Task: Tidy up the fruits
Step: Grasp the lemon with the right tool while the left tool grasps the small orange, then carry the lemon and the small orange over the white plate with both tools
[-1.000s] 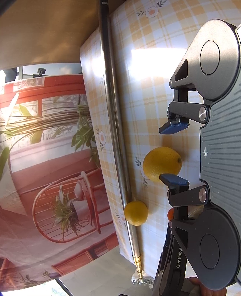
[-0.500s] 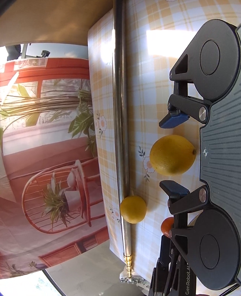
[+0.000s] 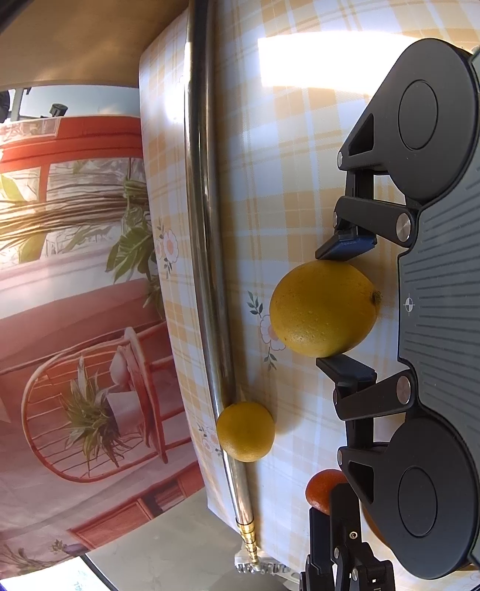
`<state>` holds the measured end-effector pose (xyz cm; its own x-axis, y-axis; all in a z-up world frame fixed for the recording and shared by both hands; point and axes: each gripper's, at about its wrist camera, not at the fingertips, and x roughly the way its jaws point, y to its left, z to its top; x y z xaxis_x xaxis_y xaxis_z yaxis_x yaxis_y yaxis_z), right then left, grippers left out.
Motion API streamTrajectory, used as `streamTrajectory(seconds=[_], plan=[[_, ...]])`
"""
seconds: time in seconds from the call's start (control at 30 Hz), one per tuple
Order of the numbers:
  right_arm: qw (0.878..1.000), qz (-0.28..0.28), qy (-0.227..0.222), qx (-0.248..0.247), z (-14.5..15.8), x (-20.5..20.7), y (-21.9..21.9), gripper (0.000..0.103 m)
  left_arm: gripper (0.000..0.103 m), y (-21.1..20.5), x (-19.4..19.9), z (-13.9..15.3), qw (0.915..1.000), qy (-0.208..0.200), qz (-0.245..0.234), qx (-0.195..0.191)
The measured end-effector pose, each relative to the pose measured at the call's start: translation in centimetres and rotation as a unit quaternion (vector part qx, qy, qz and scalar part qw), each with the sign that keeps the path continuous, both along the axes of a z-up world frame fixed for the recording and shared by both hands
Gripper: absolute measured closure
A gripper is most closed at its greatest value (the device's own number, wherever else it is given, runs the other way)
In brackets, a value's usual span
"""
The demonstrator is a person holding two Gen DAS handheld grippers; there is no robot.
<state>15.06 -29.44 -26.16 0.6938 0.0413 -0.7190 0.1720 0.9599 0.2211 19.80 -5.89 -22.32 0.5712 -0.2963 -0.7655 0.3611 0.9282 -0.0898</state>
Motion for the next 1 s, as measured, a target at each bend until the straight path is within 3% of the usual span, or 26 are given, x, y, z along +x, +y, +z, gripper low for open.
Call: streamTrajectory(seconds=[0.2,0.5,1.0], plan=[[1.0,-0.005,0.0,-0.015,0.3,-0.8,0.6,0.053,0.064,0.1,-0.8,0.4,0.9999,-0.01,-0.003,0.002],[0.999,-0.023,-0.034,0.025,2.2,-4.0,1.0,0.053,0.064,0.8,-2.5,1.3,0.9998,-0.021,-0.003,-0.002],[0.998,-0.002,-0.068,-0.001,6.1,-8.5,4.4,0.053,0.064,2.8,-7.2,3.8,0.9986,-0.051,0.009,-0.012]])
